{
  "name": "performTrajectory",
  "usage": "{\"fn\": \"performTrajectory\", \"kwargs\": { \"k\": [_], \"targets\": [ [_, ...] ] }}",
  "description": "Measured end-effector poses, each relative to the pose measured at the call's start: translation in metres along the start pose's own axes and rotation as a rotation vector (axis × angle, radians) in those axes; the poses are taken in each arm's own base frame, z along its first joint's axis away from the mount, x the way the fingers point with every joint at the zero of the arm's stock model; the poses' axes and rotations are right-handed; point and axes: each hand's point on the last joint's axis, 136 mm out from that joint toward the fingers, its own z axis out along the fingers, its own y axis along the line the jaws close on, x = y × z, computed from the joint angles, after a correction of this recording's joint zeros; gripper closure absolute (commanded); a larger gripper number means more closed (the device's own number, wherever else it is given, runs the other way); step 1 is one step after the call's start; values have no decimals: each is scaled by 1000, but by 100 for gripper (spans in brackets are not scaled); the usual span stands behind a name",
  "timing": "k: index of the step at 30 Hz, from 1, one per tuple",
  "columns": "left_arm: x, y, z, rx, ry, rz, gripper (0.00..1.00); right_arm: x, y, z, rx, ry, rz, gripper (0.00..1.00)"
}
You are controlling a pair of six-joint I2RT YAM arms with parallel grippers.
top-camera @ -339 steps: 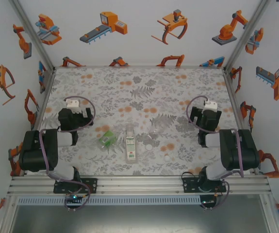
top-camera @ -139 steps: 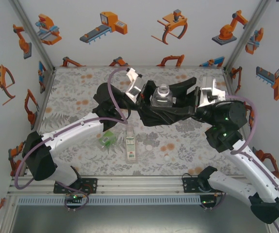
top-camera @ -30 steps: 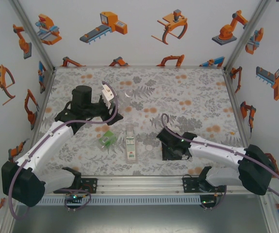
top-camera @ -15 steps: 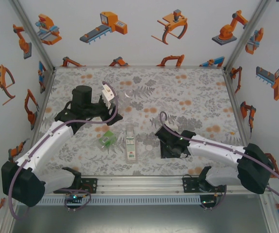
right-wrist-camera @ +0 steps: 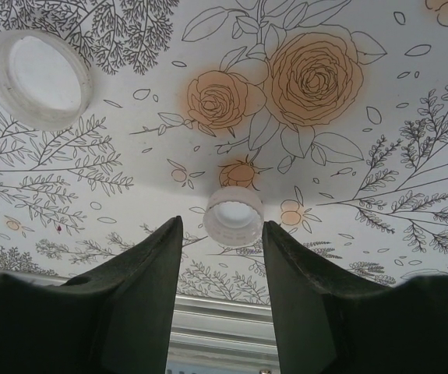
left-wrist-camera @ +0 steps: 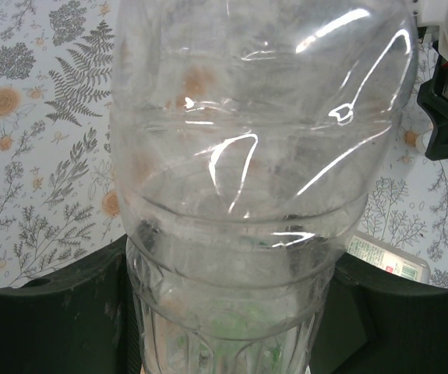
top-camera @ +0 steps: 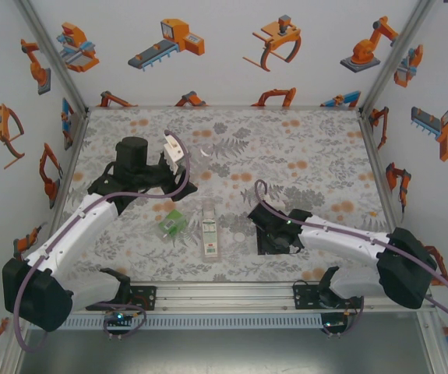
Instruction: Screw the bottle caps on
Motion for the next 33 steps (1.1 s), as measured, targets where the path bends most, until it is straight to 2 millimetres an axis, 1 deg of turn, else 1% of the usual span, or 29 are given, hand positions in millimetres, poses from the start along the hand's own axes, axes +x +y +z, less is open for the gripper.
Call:
{"fn": "performTrajectory", "kwargs": {
  "k": [19, 24, 29, 33],
  "targets": [
    [1, 1, 2, 2, 4, -3, 100, -1, 6, 8, -17, 1, 1, 55],
    [1, 1, 3, 2, 7, -5, 100, 3, 5, 13, -11, 16, 0, 55],
    [2, 1, 3, 3, 8, -6, 100, 4, 3, 11, -4, 21, -1, 55],
    [2, 1, 3, 3, 8, -6, 100, -2, 7, 2, -25, 5, 2, 55]
  ]
}}
